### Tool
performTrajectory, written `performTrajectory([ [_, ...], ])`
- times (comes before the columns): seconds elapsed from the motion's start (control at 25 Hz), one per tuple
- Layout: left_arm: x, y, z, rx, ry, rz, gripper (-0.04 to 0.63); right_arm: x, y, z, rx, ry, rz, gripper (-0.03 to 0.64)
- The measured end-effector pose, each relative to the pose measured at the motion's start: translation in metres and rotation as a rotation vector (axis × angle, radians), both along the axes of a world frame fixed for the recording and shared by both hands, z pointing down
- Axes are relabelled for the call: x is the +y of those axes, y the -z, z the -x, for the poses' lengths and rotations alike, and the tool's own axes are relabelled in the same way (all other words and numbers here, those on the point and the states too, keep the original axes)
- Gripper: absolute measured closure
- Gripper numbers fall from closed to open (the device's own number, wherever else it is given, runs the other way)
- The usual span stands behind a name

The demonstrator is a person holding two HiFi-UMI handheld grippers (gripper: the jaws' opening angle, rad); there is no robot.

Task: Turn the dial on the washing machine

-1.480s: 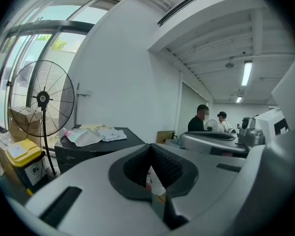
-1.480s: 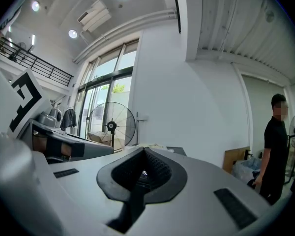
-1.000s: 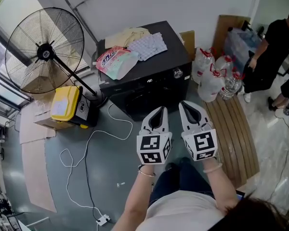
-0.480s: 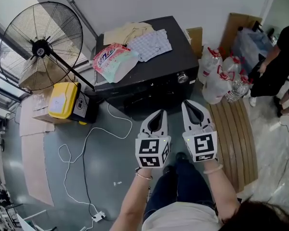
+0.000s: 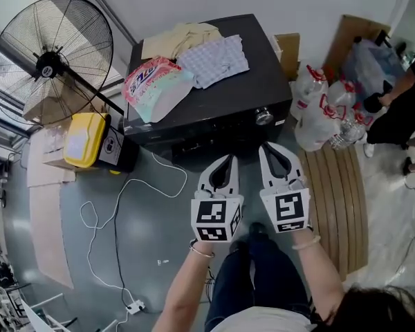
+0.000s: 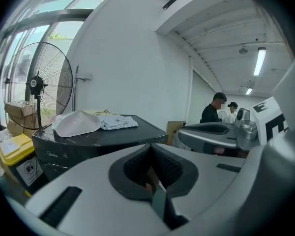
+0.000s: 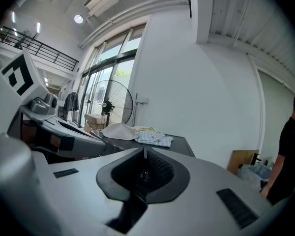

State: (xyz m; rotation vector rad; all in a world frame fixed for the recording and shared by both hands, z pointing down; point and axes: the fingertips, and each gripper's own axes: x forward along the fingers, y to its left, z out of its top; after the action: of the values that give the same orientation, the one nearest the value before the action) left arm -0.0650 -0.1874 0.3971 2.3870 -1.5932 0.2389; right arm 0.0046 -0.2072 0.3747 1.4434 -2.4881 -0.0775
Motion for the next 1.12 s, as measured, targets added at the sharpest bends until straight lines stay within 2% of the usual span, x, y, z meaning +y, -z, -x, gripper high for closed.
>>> performTrajectory([
  [0.24, -0.022, -0.028, -0.005, 0.009, 0.024, 0.021, 0.580, -0.030, -0.029, -0.012, 0.031, 0.007, 0.015, 0.583],
  [0.64, -0.049, -0.073, -0.003, 0.003, 0.055, 0.053, 0.580, -0.070, -0.075, -0.018, 0.076, 0.027, 0.035, 0.524],
  [0.8, -0.060, -0.088, 0.007, 0.014, 0.091, 0.064, 0.581, -0.082, -0.091, -0.017, 0.084, 0.026, 0.040, 0.495],
  [1.12, -0.077, -0.109, 0.009, 0.005, 0.087, 0.059, 0.580, -0.105, -0.115, -0.022, 0.121, 0.005, 0.026, 0.415],
])
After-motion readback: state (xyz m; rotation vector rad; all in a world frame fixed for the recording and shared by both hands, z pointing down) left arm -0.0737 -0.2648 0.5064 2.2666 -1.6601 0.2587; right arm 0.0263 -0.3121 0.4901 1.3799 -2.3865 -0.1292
